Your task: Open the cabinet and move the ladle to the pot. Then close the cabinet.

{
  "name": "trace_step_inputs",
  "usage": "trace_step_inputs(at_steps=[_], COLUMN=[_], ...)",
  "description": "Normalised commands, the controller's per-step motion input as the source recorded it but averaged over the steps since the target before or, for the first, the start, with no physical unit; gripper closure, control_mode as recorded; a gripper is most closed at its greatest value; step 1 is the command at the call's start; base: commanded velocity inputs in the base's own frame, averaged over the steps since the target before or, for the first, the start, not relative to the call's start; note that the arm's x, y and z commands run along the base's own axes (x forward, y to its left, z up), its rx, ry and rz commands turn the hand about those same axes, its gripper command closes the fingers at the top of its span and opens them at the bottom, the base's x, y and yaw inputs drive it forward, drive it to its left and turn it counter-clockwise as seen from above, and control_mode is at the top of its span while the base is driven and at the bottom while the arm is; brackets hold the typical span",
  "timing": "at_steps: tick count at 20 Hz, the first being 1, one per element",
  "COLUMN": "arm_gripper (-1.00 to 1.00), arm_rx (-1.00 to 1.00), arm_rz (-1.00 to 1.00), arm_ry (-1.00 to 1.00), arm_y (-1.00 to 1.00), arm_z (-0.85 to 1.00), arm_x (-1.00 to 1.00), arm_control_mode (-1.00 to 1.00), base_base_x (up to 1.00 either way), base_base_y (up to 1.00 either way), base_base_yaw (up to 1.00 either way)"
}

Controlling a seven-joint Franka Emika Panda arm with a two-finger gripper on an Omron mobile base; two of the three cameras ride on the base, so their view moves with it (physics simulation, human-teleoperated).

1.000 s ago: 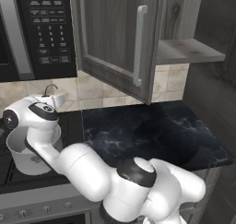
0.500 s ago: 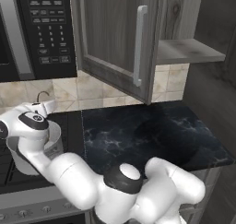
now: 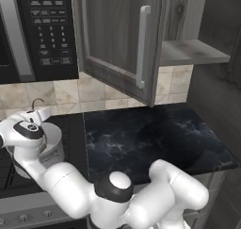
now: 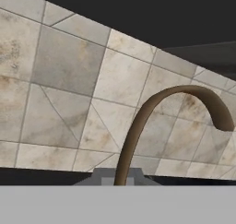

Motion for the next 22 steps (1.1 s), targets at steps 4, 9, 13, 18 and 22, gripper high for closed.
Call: trace_step_inputs(at_steps=[4, 9, 13, 18, 22], arm_gripper=[1.00, 1.00, -1.00, -1.00, -1.00], arm_rx=[-0.01, 0.00, -0.01, 0.00, 0.00], arm_rz=[0.00, 0.00, 0.00, 0.01, 0.00], arm_ry=[0.08, 0.08, 0.01, 0.00, 0.00], arm_y=[0.25, 0.22, 0.14, -0.07, -0.25], arm_z=[-0.03, 0.00, -0.09, -0.01, 0.02], arm_x=[0.06, 0.00, -0.02, -0.16, -0.39], arm_control_mode=[-1.00, -1.00, -1.00, -1.00, -1.00], base_base_x=[0.00, 0.00, 0.00, 0.00, 0.00], base_base_y=[0.00, 0.00, 0.00, 0.00, 0.00], base_base_yaw=[0.00, 0.00, 0.00, 0.00, 0.00])
